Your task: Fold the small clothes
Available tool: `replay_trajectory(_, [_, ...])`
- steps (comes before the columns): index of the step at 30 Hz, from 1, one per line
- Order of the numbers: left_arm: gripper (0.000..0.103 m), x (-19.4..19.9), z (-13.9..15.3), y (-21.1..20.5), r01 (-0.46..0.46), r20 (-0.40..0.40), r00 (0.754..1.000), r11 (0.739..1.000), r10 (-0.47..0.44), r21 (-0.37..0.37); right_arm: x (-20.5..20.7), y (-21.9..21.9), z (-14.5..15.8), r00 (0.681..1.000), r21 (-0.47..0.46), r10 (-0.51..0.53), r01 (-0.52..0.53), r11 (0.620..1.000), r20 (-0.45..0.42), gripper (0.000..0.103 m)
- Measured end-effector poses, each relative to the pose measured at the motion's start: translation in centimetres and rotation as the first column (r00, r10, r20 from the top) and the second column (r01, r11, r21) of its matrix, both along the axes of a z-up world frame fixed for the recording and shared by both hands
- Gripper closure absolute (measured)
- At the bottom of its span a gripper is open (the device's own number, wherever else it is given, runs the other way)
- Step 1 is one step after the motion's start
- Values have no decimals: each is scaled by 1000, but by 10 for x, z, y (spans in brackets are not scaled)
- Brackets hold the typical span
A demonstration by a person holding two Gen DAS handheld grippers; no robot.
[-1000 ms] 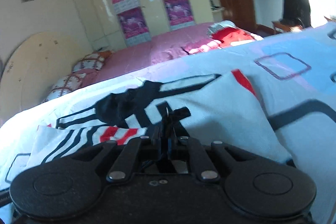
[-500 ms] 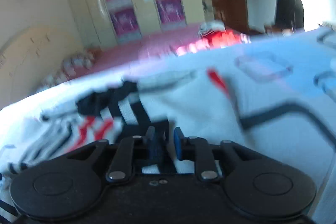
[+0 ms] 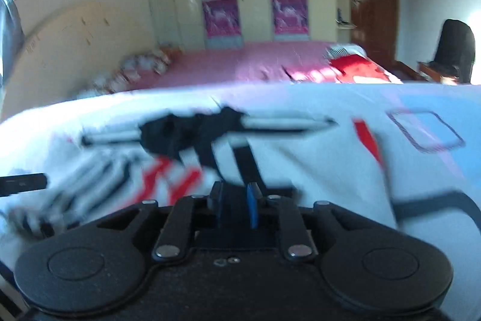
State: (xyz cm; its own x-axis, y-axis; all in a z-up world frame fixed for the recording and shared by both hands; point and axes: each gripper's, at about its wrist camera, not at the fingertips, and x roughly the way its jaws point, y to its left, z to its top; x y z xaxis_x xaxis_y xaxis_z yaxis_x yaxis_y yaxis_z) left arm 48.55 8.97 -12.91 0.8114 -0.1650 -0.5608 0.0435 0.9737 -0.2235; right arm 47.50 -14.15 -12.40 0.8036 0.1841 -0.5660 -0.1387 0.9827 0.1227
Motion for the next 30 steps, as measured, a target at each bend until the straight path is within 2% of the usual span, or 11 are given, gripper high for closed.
replay_trajectory(4, [58, 47, -4, 11, -20, -20, 1000, 998, 21, 51, 28, 24, -4, 997, -11, 73, -73, 997, -22, 85])
replay_trajectory(6, [49, 70, -21, 16, -20, -88, 996, 997, 27, 79, 44, 31, -18, 992, -37, 91, -94, 995, -86, 86])
replay_trajectory(8, [48, 73, -25, 21, -16, -72, 997, 998, 20, 54, 45, 31, -28, 994, -62, 88, -93, 994, -72, 86])
replay_trajectory(12, [48, 70, -14, 19, -29, -36, 999, 993, 34, 117, 38, 23, -10, 998, -36, 68, -68, 997, 2, 85])
replay_trajectory(15, [45, 75, -26, 22, -29, -47, 998, 993, 35, 114, 62, 18, -25, 995, -114, -20, 9, 993, -98, 86])
replay_trajectory(17, [45, 75, -18, 22, -39, -61, 997, 993, 46, 116, 64, 14, -27, 996, -108, -1, -8, 994, -86, 86])
replay_trajectory(20, [43, 55, -1, 25, -56, 15, 998, 993, 54, 103, 50, 6, -11, 1000, -96, -1, -2, 995, -23, 84])
replay_trajectory(22, [32, 57, -7, 26, -67, -27, 997, 989, 71, 130, 43, -5, -8, 999, -102, -38, 39, 994, 10, 83])
replay_trajectory(24, [22, 66, -27, 28, -55, -98, 993, 989, 69, 136, 54, -17, -22, 990, -150, -117, 105, 983, -73, 83])
replay_trajectory(27, [21, 59, -21, 30, -88, -87, 991, 987, 101, 135, 53, -26, -16, 989, -135, -107, 92, 987, -103, 82])
replay_trajectory(30, [21, 25, -2, 30, -112, -1, 994, 989, 113, 100, 25, -41, 5, 993, -110, -114, 115, 987, 17, 77])
